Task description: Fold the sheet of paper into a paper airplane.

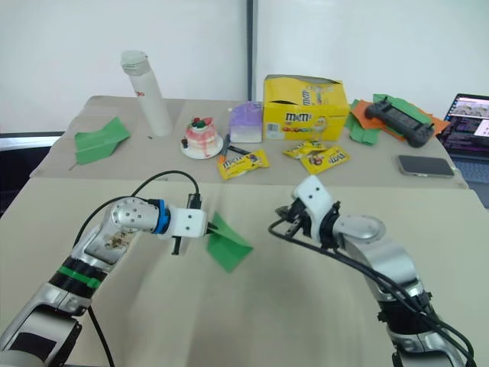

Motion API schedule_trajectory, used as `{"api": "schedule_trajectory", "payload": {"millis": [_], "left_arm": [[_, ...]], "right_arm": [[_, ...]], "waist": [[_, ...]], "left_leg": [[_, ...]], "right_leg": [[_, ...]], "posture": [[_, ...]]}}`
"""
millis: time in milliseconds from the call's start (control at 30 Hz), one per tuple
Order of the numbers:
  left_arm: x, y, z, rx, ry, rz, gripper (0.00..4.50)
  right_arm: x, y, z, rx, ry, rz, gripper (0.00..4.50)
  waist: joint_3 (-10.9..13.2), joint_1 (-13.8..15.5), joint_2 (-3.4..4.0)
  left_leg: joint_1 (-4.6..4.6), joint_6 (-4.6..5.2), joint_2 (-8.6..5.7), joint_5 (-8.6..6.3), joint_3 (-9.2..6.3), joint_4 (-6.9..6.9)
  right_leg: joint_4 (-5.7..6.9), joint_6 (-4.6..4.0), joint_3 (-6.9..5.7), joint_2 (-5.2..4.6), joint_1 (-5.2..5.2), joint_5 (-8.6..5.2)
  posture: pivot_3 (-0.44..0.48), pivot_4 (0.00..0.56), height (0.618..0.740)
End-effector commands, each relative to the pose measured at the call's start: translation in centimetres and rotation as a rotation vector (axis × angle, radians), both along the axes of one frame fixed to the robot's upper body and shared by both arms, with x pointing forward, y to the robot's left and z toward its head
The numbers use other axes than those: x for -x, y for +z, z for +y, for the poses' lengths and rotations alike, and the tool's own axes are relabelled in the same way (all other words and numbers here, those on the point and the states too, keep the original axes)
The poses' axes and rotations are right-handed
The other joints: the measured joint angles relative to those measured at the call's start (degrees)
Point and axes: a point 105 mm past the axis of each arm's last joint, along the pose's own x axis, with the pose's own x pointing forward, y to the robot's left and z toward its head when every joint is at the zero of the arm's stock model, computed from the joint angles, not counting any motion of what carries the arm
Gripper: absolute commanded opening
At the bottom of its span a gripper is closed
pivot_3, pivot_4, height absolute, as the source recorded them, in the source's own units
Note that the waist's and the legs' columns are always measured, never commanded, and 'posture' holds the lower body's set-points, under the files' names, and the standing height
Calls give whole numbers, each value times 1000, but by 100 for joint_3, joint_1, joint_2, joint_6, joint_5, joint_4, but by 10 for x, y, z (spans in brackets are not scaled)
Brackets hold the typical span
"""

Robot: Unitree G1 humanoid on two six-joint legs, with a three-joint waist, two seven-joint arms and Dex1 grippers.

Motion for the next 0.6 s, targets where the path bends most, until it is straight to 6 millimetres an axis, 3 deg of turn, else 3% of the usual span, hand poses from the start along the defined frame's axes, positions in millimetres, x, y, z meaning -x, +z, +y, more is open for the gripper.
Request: {"api": "schedule_trajectory", "payload": {"millis": [33,200,367,600], "left_arm": [[5,13,-6,24,96,22,21],[9,10,-23,88,203,110,21],[19,6,-35,107,186,170,21],[28,21,-33,173,118,239,2196]], "right_arm": [[-7,17,-6,-9,-36,-75,0],[-11,20,-6,-13,-51,-92,0],[-10,21,-8,-14,-58,-97,0],[-7,28,-8,-25,-23,-119,0]], "waist": [[0,13,0],[0,11,0],[0,9,0],[0,9,0]], "left_leg": [[0,0,0,0,0,1],[0,0,-2,0,0,1],[1,0,-2,0,0,1],[0,0,-2,0,0,1]], "right_leg": [[1,0,0,0,0,0],[0,0,2,0,0,0],[2,-1,3,0,0,0],[1,-1,3,-1,0,0]], "posture": [[0,150,740],[0,150,740],[0,150,740],[0,150,740]]}}
